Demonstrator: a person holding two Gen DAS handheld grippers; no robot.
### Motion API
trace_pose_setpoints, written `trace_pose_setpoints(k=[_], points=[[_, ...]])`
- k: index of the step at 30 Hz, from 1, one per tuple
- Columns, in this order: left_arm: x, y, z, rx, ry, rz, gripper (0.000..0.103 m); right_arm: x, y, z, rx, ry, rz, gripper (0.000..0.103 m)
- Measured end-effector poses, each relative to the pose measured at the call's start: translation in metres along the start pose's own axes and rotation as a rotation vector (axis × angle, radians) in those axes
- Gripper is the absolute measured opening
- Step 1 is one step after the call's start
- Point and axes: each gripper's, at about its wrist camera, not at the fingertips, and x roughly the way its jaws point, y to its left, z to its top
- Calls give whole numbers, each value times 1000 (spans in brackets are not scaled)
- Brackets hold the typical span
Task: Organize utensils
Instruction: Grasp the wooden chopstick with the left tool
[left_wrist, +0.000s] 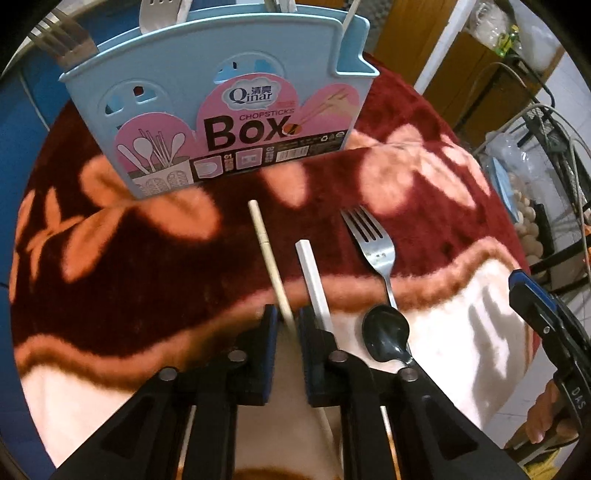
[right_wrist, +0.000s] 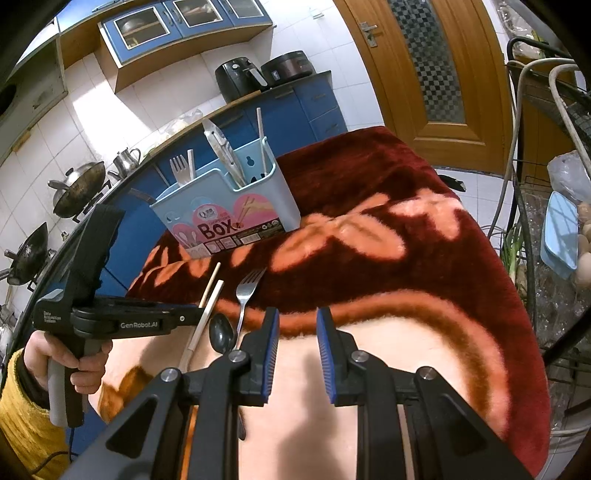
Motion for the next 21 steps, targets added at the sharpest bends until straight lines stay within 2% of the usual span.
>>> trace_pose_setpoints(k=[3,7,10,15,21], points=[[-1,5,-3,-26,-16,-26,5,1,1,0,-4,4,3,23],[-8,21,-9,-85,-43,-88,5,3,6,1,-22,19,4,23],[-20,34,-17,-127,-97,-114,5,5,13,2,-51,29,5,23],[-40,54,-32,-169,-178,-113,5,15,25,3,-92,77,26,23],[-56,67,-41,-164,-270,-88,5,35,47,2,-164,157,48,23]])
